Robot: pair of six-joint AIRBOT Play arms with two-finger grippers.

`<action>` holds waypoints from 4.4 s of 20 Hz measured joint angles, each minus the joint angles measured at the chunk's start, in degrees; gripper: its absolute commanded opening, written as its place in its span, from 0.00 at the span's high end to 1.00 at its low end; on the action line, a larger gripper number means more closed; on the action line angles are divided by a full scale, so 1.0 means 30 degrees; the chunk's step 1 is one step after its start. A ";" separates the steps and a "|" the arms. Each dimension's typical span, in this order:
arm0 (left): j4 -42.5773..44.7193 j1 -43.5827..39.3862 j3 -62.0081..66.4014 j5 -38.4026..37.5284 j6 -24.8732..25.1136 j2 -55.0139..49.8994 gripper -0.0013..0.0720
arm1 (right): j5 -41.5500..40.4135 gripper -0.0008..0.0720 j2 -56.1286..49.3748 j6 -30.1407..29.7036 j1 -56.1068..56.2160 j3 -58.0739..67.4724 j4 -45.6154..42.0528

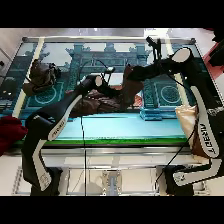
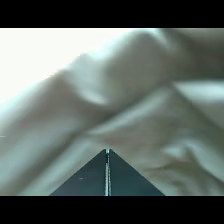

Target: Fold the shirts.

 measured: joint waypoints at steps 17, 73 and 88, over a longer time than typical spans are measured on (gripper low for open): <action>0.5348 0.8320 0.4189 -0.6725 -0.0240 0.6382 0.96 | -1.3522 0.26 -0.5894 0.2718 1.0331 0.0729 0.4051; 0.1829 0.8495 0.4167 -0.6674 0.1042 0.6484 0.96 | 0.6142 0.95 0.7424 0.4335 -1.3690 -0.1785 -0.8393; -0.2186 0.8495 0.4167 -0.6812 0.1049 0.6492 0.96 | 0.6907 0.45 0.8735 0.3643 -1.9008 -1.4025 -1.5351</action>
